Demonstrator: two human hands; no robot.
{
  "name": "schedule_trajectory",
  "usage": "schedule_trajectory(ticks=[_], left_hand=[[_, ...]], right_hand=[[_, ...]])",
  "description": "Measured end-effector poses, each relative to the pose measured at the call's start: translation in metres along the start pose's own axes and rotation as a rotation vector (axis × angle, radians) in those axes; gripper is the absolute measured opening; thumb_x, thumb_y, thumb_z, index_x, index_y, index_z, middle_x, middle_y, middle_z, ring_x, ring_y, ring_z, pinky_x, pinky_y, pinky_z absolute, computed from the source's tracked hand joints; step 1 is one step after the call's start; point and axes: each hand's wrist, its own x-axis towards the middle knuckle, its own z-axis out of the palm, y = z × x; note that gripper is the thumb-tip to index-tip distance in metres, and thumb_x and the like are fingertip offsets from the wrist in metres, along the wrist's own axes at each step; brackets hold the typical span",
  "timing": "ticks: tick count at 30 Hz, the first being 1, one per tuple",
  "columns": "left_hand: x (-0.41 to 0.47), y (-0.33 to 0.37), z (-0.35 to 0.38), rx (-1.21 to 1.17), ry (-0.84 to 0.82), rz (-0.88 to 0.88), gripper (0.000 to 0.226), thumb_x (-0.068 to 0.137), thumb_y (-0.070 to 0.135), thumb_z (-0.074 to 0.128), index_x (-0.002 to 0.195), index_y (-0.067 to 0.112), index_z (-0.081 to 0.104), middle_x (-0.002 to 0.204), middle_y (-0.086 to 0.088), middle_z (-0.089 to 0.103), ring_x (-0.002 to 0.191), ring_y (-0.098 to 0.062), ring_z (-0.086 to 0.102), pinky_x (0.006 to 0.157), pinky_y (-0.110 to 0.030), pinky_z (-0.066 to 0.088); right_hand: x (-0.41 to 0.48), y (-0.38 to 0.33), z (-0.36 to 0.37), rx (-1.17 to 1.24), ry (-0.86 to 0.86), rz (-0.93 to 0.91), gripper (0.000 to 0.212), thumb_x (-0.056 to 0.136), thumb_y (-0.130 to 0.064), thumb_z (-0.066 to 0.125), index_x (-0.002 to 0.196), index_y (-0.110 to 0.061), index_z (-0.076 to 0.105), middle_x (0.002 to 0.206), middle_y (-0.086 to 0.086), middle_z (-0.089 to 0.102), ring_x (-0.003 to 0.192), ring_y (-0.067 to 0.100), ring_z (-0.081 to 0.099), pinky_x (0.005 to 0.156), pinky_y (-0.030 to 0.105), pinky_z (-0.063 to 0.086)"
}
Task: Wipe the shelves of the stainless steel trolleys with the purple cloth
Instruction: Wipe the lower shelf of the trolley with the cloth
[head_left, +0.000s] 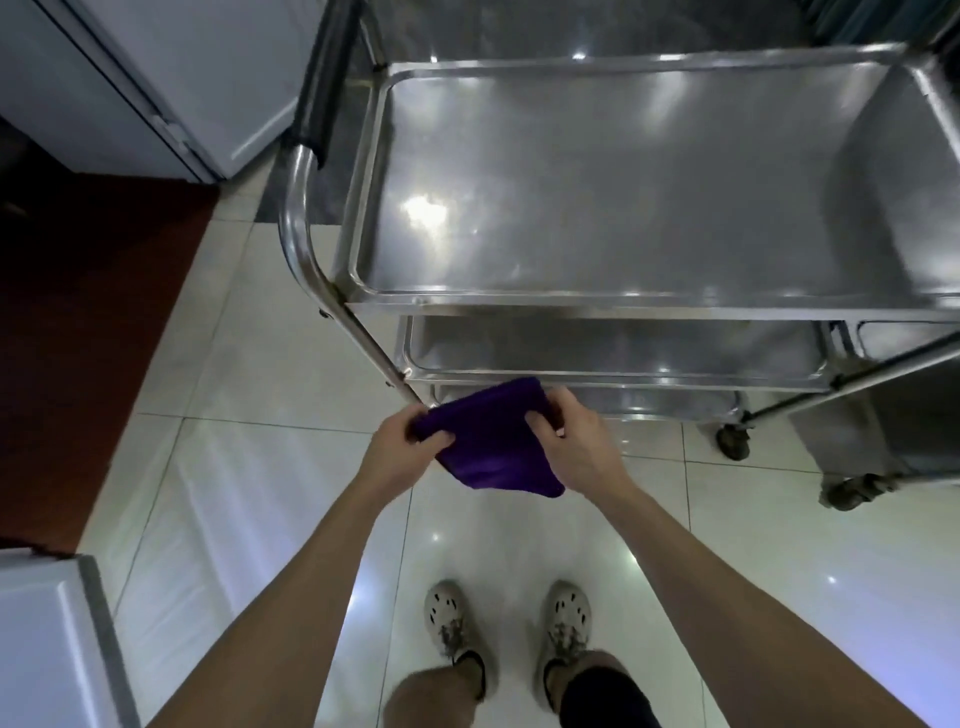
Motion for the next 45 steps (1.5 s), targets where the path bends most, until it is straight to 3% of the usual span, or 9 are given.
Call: schedule_trajectory(ticks=[8, 14, 19, 23, 27, 31, 34, 38, 45], left_hand=[[0.116, -0.067, 0.061, -0.074, 0.288, 0.248, 0.049, 0.1, 0.022, 0.076, 0.127, 0.037, 0.038, 0.095, 0.004, 0.075, 0.081, -0.007, 0.073, 0.064, -0.019, 0.054], [0.226, -0.049, 0.067, 0.108, 0.429, 0.445, 0.015, 0.107, 0.031, 0.067, 0.12, 0.026, 0.068, 0.114, 0.005, 0.075, 0.106, -0.019, 0.07, 0.097, -0.042, 0.056], [0.259, -0.09, 0.071, 0.305, 0.481, 0.676, 0.036, 0.109, 0.021, 0.06, 0.144, 0.015, 0.064, 0.133, -0.008, 0.068, 0.108, -0.021, 0.069, 0.096, -0.032, 0.054], [0.25, -0.183, 0.076, 0.24, 0.826, 0.899, 0.012, 0.105, 0.026, 0.069, 0.112, 0.023, 0.06, 0.098, 0.011, 0.056, 0.076, -0.001, 0.057, 0.069, -0.015, 0.049], [0.266, -0.22, 0.061, -0.096, 1.114, 0.758, 0.049, 0.089, 0.043, 0.086, 0.109, 0.026, 0.045, 0.098, 0.011, 0.047, 0.083, -0.008, 0.052, 0.072, -0.022, 0.045], [0.28, -0.185, 0.028, -0.208, 1.04, 0.69, 0.066, 0.081, 0.058, 0.088, 0.124, 0.032, 0.046, 0.115, 0.006, 0.056, 0.097, -0.013, 0.061, 0.084, -0.028, 0.055], [0.293, -0.161, 0.014, -0.412, 0.915, 0.629, 0.052, 0.089, 0.062, 0.078, 0.103, 0.017, 0.055, 0.079, 0.006, 0.068, 0.069, -0.013, 0.068, 0.074, -0.046, 0.061], [0.317, -0.151, 0.007, -0.535, 0.876, 0.592, 0.065, 0.094, 0.056, 0.07, 0.075, 0.001, 0.041, 0.07, -0.034, 0.052, 0.063, -0.05, 0.059, 0.059, -0.061, 0.054], [0.337, -0.144, 0.001, -0.508, 0.846, 0.658, 0.065, 0.098, 0.047, 0.07, 0.071, -0.004, 0.04, 0.067, -0.033, 0.047, 0.056, -0.028, 0.048, 0.056, -0.054, 0.051]], right_hand=[[0.087, 0.093, 0.076, 0.155, 0.181, 0.094, 0.037, 0.103, -0.036, 0.069, 0.132, -0.027, 0.048, 0.102, -0.014, 0.072, 0.091, 0.01, 0.072, 0.068, 0.024, 0.056], [0.17, 0.111, 0.087, 0.067, 0.447, -0.211, 0.04, 0.098, -0.015, 0.07, 0.122, -0.031, 0.042, 0.108, -0.01, 0.061, 0.088, -0.001, 0.06, 0.071, 0.011, 0.048], [0.235, 0.137, 0.109, -0.635, 0.191, -0.084, 0.05, 0.111, -0.053, 0.048, 0.146, -0.019, 0.055, 0.172, 0.025, 0.022, 0.159, 0.044, 0.02, 0.127, 0.055, 0.025], [0.242, 0.153, 0.146, -0.715, 0.241, -0.323, 0.079, 0.101, -0.082, 0.028, 0.168, -0.039, 0.031, 0.18, 0.015, 0.005, 0.166, 0.038, 0.003, 0.131, 0.063, 0.002], [0.257, 0.155, 0.168, -0.823, 0.186, -0.285, 0.091, 0.092, -0.094, 0.009, 0.17, -0.048, 0.014, 0.18, 0.015, 0.008, 0.164, 0.043, 0.005, 0.129, 0.068, -0.001], [0.269, 0.143, 0.158, -0.824, 0.252, -0.303, 0.097, 0.088, -0.098, 0.013, 0.168, -0.045, 0.025, 0.171, 0.019, 0.028, 0.159, 0.041, 0.023, 0.128, 0.069, 0.009], [0.274, 0.141, 0.161, -0.84, 0.139, -0.252, 0.095, 0.089, -0.096, 0.01, 0.17, -0.048, 0.006, 0.181, 0.013, -0.003, 0.165, 0.04, -0.005, 0.129, 0.068, -0.004], [0.292, 0.135, 0.175, -0.87, 0.111, -0.191, 0.087, 0.093, -0.092, 0.009, 0.169, -0.052, -0.004, 0.179, 0.012, -0.016, 0.164, 0.044, -0.015, 0.126, 0.071, -0.012], [0.351, 0.081, 0.247, -0.86, 0.102, -0.243, 0.086, 0.093, -0.09, 0.012, 0.169, -0.052, 0.002, 0.179, 0.014, -0.016, 0.161, 0.048, -0.019, 0.116, 0.078, -0.022]])
